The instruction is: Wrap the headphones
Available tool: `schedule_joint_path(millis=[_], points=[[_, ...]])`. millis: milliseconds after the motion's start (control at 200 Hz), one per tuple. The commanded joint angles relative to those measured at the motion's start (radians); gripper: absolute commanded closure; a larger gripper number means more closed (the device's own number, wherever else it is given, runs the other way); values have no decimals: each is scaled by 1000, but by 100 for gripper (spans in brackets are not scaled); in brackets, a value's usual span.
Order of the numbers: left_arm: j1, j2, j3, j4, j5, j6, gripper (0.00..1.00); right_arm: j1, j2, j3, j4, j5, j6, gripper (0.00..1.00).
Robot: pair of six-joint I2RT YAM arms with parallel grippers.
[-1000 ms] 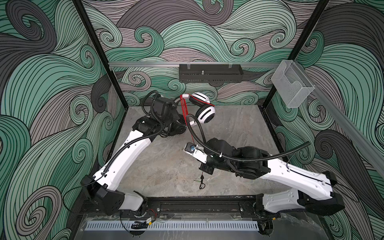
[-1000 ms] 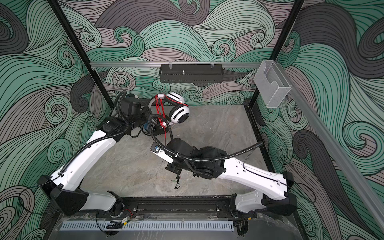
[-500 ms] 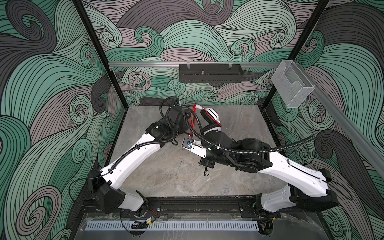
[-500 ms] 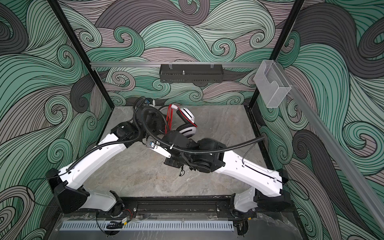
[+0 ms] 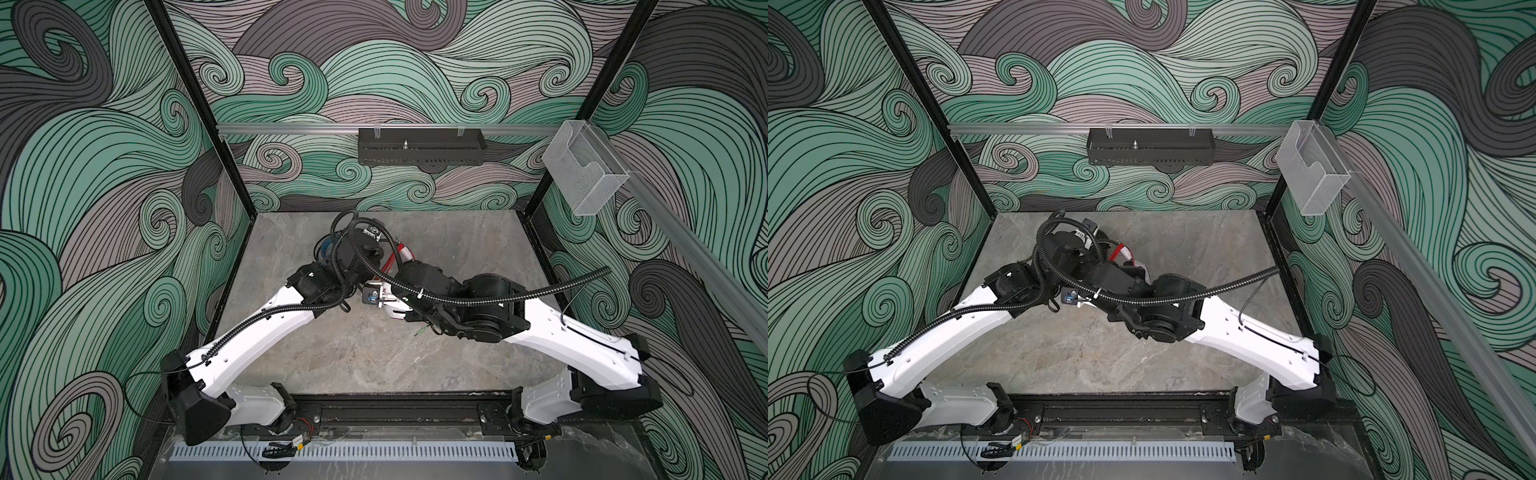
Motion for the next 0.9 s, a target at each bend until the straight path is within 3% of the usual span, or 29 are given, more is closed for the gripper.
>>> schedule_joint_path(millis=[0,300,525,891], points=[[3,-34,-14,-57,45,108,100,-14,-27,-7,65,162,-70,96],[0,-137,-103,-105,262,216,100,-62,-57,-53,70,157,-47,93],[0,-196,-89,-122,280,157,100,-122,-113,-168,100,101,14,96],[0,-229,-16,-180,542,97,100,-272,-192,-277,193,-89,124,94]])
